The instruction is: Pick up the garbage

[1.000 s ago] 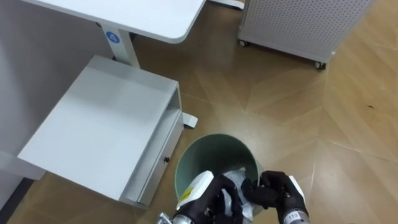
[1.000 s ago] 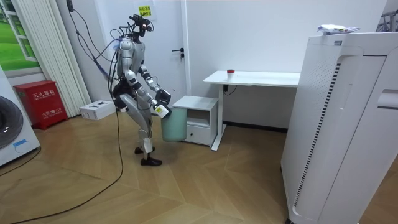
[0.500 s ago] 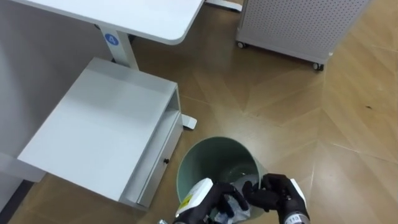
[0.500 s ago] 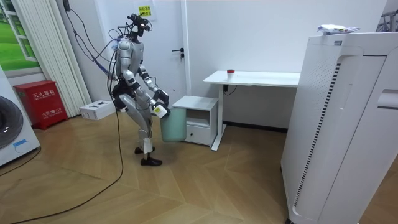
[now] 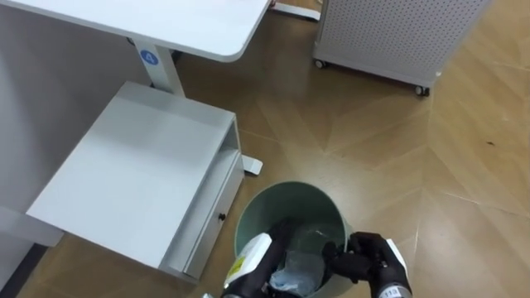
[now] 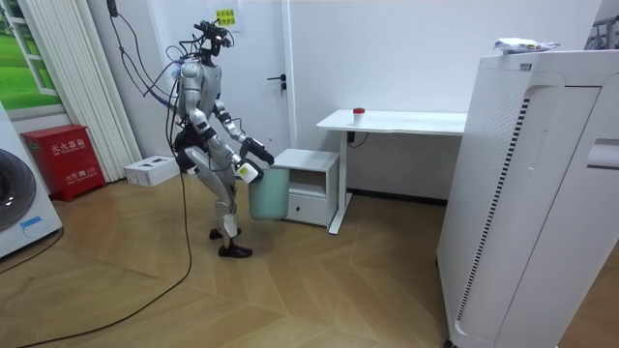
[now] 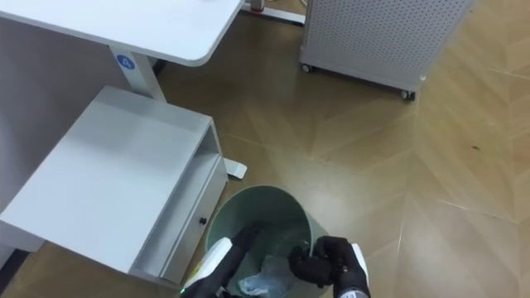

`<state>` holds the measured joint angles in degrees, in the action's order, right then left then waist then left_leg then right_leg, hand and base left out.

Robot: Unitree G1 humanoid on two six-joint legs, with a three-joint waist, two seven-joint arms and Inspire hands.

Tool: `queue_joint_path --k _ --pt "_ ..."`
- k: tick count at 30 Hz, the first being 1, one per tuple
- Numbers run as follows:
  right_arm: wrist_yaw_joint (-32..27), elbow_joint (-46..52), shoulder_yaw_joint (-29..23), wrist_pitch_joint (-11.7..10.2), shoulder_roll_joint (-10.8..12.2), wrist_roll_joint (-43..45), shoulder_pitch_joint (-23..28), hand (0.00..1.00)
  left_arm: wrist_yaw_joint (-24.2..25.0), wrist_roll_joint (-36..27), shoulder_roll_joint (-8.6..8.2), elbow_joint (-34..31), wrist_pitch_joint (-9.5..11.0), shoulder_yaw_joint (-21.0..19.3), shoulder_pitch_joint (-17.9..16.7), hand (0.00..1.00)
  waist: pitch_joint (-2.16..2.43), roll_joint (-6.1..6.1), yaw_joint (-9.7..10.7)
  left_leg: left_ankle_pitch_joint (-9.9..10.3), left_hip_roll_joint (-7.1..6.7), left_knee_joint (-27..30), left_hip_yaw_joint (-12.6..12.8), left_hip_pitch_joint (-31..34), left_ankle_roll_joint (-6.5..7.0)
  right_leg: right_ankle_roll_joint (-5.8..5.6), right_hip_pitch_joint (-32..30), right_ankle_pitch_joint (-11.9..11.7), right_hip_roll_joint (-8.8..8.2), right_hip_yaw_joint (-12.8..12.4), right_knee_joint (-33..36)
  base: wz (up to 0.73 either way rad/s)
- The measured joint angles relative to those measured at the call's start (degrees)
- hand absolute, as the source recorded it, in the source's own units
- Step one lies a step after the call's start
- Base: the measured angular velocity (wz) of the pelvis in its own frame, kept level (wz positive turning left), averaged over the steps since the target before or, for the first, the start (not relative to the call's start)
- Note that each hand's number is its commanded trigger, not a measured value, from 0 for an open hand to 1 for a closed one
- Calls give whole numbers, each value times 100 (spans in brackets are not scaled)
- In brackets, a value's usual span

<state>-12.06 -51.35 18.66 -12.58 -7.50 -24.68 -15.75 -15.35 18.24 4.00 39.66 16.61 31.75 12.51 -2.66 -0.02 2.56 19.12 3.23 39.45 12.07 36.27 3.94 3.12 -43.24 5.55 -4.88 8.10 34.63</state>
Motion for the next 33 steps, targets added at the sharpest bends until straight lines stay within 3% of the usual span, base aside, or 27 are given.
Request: queue_joint_path --k 3,6,10,16,19,25,27,33 --pt "-44 -133 -6 -90 1 39 28 100 -209 2 140 0 2 -56 -29 0 -1 4 -21 1 6 -22 8 -113 0 -1 110 5 4 2 -28 0" --pt "-43 -439 -89 -138 -9 24 48 100 -431 -2 167 2 4 -248 -112 0 -8 22 -50 0 6 -95 0 -305 -1 -7 317 5 8 22 -134 0" --pt "-107 -703 -252 -167 -113 -16 169 100 -720 24 326 43 163 -260 -216 0 -9 38 -107 -36 -27 -343 8 -696 -14 -33 678 8 11 31 -305 0" --pt "-93 -833 -480 -187 -227 -144 399 100 -938 19 515 30 232 -335 -431 0 -6 35 -77 -98 -82 -677 -44 -1064 -42 -64 1021 38 11 88 -524 3" --pt "-20 -889 -593 -188 -231 -232 610 100 -1084 11 569 10 256 -601 -473 0 1 38 -32 -132 -91 -991 -114 -1469 -82 -74 1442 40 51 187 -783 5" --pt "132 -942 -712 -194 -318 -291 1112 100 -1284 25 637 -88 348 -944 -663 0 55 34 51 -186 -97 -1555 -158 -2202 -131 -133 2161 56 146 254 -1243 4" --pt "162 -944 -714 -195 -332 -261 1344 100 -1345 26 684 -399 355 -1087 -834 0 118 18 60 -204 -99 -1767 -130 -2511 -147 -156 2410 70 190 220 -1387 -9" --pt "231 -978 -1164 -181 -320 -146 1712 100 -1694 173 750 -1003 382 -1433 -1059 0 173 0 230 -239 -103 -2199 -105 -3147 -170 -210 2949 100 253 206 -1616 -3"
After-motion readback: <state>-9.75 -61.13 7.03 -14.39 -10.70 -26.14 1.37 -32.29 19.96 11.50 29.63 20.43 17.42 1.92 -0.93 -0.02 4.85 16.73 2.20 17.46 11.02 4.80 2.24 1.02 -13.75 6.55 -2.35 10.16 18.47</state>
